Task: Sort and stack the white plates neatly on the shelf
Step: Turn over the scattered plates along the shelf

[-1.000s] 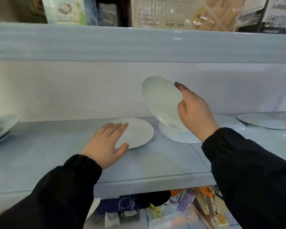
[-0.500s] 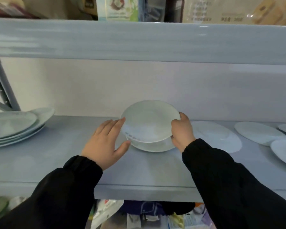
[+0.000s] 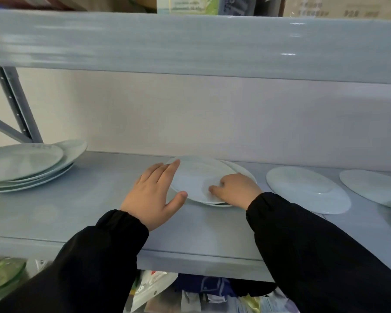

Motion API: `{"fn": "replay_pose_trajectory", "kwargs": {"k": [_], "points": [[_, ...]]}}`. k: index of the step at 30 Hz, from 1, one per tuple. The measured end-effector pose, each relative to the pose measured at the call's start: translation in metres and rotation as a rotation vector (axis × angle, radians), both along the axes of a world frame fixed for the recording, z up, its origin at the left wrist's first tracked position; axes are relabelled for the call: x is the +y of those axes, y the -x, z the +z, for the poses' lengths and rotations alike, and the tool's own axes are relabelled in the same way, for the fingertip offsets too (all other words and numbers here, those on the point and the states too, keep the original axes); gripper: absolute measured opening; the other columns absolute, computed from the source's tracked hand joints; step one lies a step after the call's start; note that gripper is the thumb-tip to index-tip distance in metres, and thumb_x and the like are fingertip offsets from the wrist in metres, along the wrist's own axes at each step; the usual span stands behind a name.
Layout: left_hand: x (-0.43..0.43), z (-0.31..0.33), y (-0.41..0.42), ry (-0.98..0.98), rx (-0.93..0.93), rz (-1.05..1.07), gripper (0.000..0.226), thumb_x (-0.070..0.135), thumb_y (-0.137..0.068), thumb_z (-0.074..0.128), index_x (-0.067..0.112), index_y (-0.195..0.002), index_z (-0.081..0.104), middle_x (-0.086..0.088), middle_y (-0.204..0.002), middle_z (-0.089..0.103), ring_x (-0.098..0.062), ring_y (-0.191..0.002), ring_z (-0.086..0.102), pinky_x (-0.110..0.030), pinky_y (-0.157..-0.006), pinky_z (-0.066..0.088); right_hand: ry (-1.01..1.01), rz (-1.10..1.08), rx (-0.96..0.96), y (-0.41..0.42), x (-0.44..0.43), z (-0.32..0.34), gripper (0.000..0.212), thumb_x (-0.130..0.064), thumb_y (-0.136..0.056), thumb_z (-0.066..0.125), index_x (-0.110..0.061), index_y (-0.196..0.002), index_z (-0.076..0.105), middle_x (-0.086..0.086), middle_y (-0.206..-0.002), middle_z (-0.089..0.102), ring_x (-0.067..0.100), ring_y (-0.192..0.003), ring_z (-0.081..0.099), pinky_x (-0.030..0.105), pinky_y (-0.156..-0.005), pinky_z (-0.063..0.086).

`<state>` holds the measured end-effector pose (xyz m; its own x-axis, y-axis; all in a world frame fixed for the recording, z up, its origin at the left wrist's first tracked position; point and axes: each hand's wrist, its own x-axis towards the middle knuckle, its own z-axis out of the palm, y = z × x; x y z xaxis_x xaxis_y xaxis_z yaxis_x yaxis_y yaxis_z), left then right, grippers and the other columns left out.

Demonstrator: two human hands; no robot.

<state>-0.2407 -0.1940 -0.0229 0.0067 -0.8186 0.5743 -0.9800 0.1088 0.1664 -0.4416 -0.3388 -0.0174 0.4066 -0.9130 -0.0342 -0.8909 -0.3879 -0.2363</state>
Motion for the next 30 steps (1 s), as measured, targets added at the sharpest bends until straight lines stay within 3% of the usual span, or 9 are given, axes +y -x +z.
{"fn": "replay_pose_trajectory", "kwargs": {"k": [3, 6, 9, 11, 17, 22, 27, 30], "points": [[-0.002, -0.002, 0.002, -0.004, -0.008, -0.006, 0.074, 0.059, -0.089, 0.036, 0.017, -0.15, 0.03, -0.008, -0.14, 0.05, -0.028, -0.136, 0.035, -0.04, -0.11, 0.031, -0.027, 0.012, -0.041, 0.002, 0.001, -0.001, 0.053, -0.063, -0.093, 0.04, -0.015, -0.082, 0.06, 0.004, -0.086, 0.064, 0.024, -0.096, 0.052, 0.03, -0.078, 0.028], [-0.004, -0.001, 0.005, -0.006, -0.012, -0.014, 0.074, 0.06, -0.089, 0.035, 0.017, -0.15, 0.03, -0.007, -0.14, 0.05, -0.027, -0.136, 0.035, -0.039, -0.11, 0.03, -0.008, 0.032, -0.106, 0.006, 0.001, -0.003, 0.053, -0.068, -0.089, 0.041, -0.019, -0.084, 0.06, 0.003, -0.097, 0.065, 0.027, -0.112, 0.054, 0.033, -0.076, 0.033], [-0.005, 0.001, 0.009, -0.005, -0.02, -0.021, 0.074, 0.06, -0.089, 0.034, 0.017, -0.149, 0.032, -0.007, -0.139, 0.05, -0.028, -0.136, 0.036, -0.039, -0.11, 0.031, 0.01, 0.029, -0.126, 0.013, 0.006, 0.0, 0.065, -0.068, -0.089, 0.044, -0.018, -0.127, 0.061, 0.003, -0.136, 0.057, 0.024, -0.131, 0.045, 0.035, -0.095, 0.04], [-0.006, 0.001, 0.011, -0.003, -0.025, -0.021, 0.073, 0.06, -0.09, 0.034, 0.017, -0.149, 0.032, -0.008, -0.139, 0.051, -0.028, -0.135, 0.036, -0.04, -0.109, 0.031, 0.03, 0.03, -0.128, 0.017, 0.009, 0.003, 0.069, -0.068, -0.09, 0.045, -0.018, -0.137, 0.055, 0.003, -0.146, 0.05, 0.022, -0.136, 0.041, 0.035, -0.102, 0.038], [-0.012, 0.003, 0.021, -0.008, -0.025, -0.034, 0.072, 0.06, -0.09, 0.033, 0.018, -0.149, 0.032, -0.006, -0.139, 0.051, -0.027, -0.136, 0.034, -0.039, -0.11, 0.031, 0.011, 0.055, -0.179, 0.03, 0.012, 0.007, 0.072, -0.065, -0.091, 0.047, -0.019, -0.146, 0.045, 0.001, -0.153, 0.042, 0.019, -0.14, 0.037, 0.034, -0.104, 0.034], [-0.017, 0.005, 0.032, -0.007, -0.027, -0.04, 0.073, 0.062, -0.09, 0.032, 0.019, -0.15, 0.03, -0.004, -0.141, 0.049, -0.025, -0.138, 0.032, -0.037, -0.111, 0.028, 0.033, 0.077, -0.184, 0.04, 0.012, 0.006, 0.08, -0.065, -0.091, 0.048, -0.02, -0.155, 0.033, 0.0, -0.161, 0.031, 0.015, -0.148, 0.025, 0.033, -0.114, 0.028], [-0.023, 0.006, 0.048, -0.014, -0.033, -0.064, 0.074, 0.062, -0.09, 0.031, 0.019, -0.15, 0.03, -0.005, -0.141, 0.049, -0.026, -0.139, 0.031, -0.037, -0.112, 0.027, 0.062, 0.074, -0.23, 0.053, 0.013, 0.008, 0.073, -0.063, -0.089, 0.051, -0.023, -0.149, 0.042, -0.001, -0.15, 0.044, 0.014, -0.14, 0.033, 0.034, -0.109, 0.035], [-0.028, 0.006, 0.061, -0.012, -0.039, -0.086, 0.074, 0.061, -0.089, 0.033, 0.017, -0.149, 0.033, -0.007, -0.14, 0.05, -0.028, -0.138, 0.033, -0.036, -0.111, 0.025, 0.055, 0.069, -0.228, 0.065, 0.015, 0.01, 0.075, -0.072, -0.08, 0.045, -0.032, -0.143, 0.046, -0.005, -0.139, 0.05, 0.014, -0.137, 0.035, 0.038, -0.105, 0.04]]}}
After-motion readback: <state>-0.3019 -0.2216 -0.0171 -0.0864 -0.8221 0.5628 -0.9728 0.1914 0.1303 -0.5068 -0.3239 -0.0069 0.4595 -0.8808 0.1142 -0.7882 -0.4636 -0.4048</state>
